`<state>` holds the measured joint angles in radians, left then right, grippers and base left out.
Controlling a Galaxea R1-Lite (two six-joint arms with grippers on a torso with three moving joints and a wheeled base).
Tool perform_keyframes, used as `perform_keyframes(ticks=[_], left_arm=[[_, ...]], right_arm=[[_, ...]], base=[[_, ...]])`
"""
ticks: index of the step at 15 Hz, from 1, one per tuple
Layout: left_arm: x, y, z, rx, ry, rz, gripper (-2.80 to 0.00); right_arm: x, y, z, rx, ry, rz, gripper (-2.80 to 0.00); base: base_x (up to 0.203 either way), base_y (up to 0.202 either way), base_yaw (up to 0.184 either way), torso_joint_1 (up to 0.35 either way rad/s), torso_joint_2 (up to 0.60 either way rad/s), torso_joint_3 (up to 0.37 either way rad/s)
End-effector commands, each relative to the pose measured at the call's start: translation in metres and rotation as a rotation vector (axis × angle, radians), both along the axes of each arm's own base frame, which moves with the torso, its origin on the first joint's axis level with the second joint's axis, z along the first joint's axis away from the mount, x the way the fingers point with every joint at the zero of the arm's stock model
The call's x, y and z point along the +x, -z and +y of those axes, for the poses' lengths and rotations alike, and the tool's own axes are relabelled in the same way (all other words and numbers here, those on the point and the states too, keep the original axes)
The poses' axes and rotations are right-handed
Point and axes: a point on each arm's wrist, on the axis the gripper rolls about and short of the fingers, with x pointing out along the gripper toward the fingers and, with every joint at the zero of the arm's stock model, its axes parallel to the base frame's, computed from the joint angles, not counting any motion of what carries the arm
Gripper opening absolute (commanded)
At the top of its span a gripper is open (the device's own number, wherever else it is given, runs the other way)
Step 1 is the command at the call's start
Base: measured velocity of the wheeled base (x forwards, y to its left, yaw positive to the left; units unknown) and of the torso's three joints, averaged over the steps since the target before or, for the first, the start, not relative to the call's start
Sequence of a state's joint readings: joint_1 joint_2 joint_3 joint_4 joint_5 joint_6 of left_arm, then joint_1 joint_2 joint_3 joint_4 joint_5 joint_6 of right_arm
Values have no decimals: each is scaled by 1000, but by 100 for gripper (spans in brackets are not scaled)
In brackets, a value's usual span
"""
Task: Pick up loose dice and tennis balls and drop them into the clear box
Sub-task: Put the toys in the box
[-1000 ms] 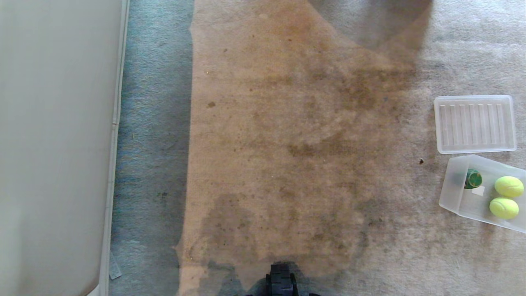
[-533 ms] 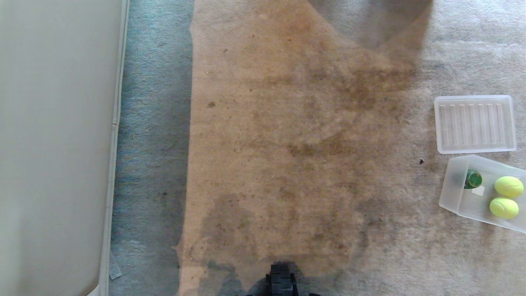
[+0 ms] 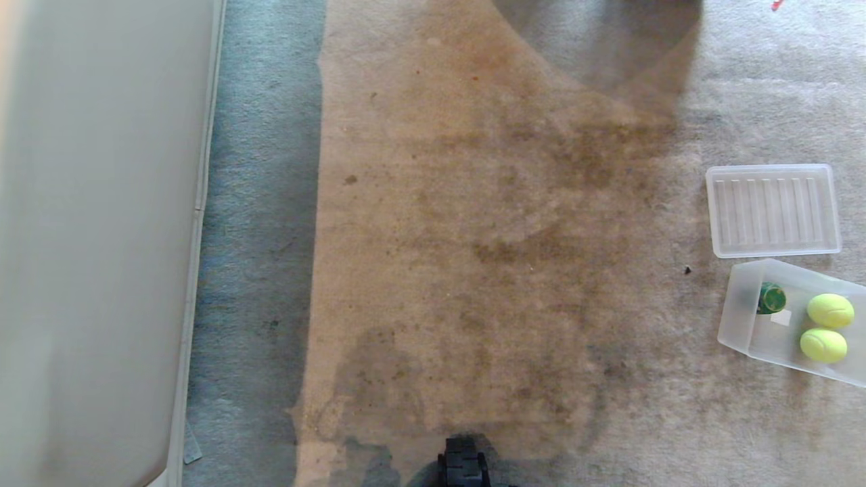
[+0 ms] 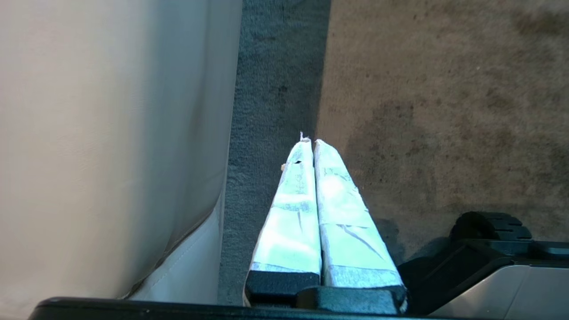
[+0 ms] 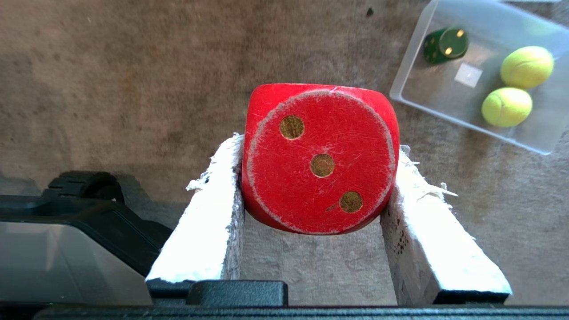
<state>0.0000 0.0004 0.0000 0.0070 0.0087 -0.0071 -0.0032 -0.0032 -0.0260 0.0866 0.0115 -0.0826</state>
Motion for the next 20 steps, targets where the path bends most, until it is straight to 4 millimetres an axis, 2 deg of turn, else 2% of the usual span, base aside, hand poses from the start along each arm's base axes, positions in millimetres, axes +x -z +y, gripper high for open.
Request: perform_keyframes(ticks=[1, 10, 20], left_arm=[[0, 0, 0, -1, 0, 1, -280], [0, 1, 0, -1, 0, 2, -280], [0, 0, 0, 0, 0, 0, -280]], right_arm=[[0, 0, 0, -2, -1, 2, -280], [0, 0, 0, -2, -1, 2, -280], [0, 0, 0, -2, -1, 2, -280]], base=[[0, 0, 0, 2, 7, 193], [0, 0, 0, 2, 2, 182], [0, 0, 0, 0, 0, 9]])
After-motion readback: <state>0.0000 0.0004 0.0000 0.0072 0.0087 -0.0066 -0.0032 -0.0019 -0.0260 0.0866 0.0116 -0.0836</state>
